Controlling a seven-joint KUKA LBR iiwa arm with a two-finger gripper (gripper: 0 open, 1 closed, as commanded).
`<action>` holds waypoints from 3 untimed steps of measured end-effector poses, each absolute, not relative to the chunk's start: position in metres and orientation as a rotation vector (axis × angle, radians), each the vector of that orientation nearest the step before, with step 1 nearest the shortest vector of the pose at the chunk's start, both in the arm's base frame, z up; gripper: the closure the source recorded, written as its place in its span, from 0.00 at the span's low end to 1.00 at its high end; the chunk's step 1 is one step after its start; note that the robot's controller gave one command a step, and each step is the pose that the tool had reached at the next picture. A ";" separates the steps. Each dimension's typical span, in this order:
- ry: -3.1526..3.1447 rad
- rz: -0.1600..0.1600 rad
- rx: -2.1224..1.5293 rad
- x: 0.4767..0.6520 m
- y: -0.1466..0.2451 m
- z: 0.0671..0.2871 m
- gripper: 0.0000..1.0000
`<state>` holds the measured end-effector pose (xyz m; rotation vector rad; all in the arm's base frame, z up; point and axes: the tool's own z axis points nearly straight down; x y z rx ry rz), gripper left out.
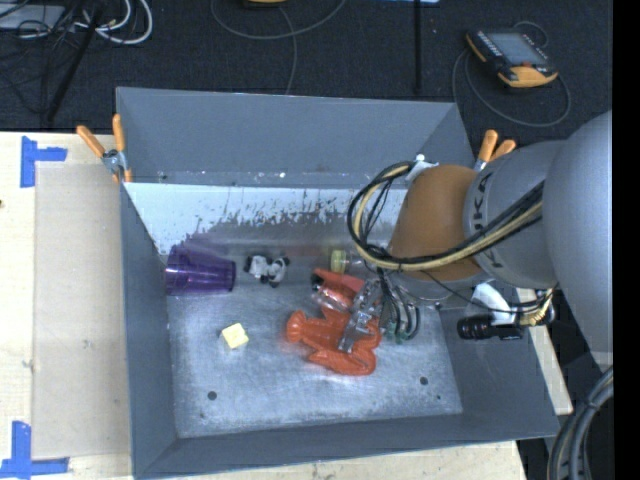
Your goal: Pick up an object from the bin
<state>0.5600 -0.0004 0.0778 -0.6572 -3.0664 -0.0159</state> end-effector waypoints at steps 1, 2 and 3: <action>-3.059 -0.018 -0.692 0.565 -0.012 0.076 1.00; -3.063 -0.013 -0.687 0.565 -0.012 0.078 1.00; -3.066 -0.006 -0.681 0.564 -0.011 0.090 1.00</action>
Offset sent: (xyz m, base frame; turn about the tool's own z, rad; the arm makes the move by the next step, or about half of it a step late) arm 0.0000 0.0002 0.0421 0.0000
